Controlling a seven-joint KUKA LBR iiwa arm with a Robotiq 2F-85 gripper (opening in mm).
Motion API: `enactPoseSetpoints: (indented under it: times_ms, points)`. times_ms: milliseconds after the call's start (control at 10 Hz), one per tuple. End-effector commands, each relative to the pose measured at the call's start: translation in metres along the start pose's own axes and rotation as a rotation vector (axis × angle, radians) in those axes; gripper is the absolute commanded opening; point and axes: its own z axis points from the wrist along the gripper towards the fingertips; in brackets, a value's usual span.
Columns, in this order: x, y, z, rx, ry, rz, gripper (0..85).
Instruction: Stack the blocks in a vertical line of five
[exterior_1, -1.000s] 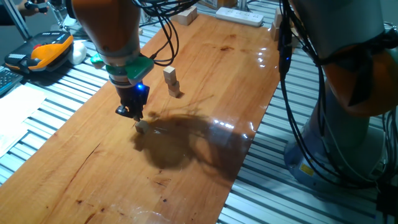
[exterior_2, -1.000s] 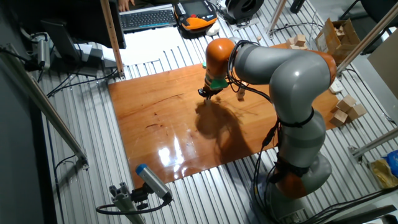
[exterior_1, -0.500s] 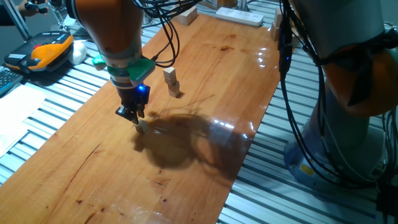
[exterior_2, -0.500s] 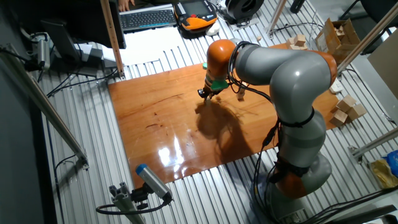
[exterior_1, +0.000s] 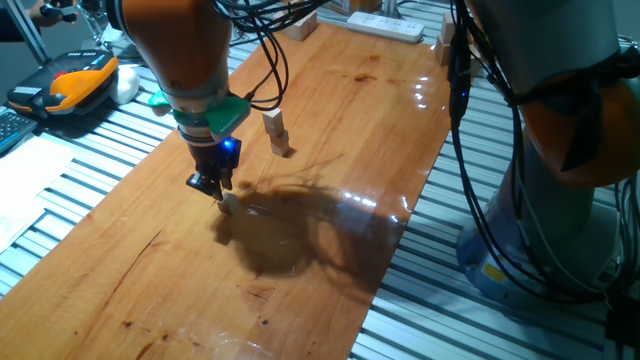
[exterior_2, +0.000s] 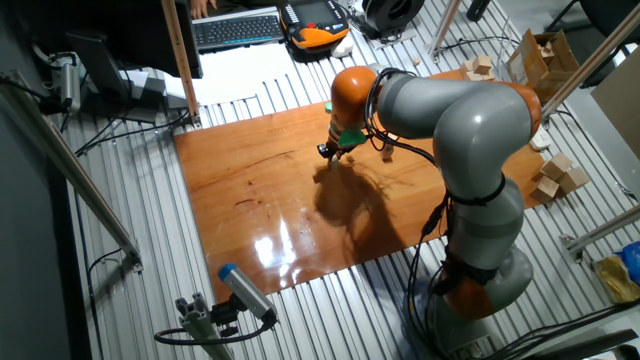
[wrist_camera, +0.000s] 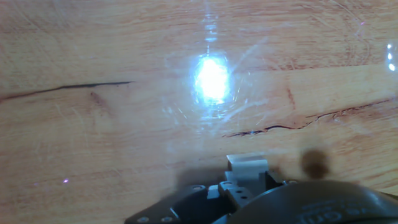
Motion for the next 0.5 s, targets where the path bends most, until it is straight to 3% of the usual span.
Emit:
enactPoseSetpoints:
  times_ms: [0,400]
  points:
    - [0.0002,0.0003,0.0005,0.0,-0.004,-0.001,34.0]
    - [0.0009,0.0018,0.0062,0.01,-0.012,-0.027,34.0]
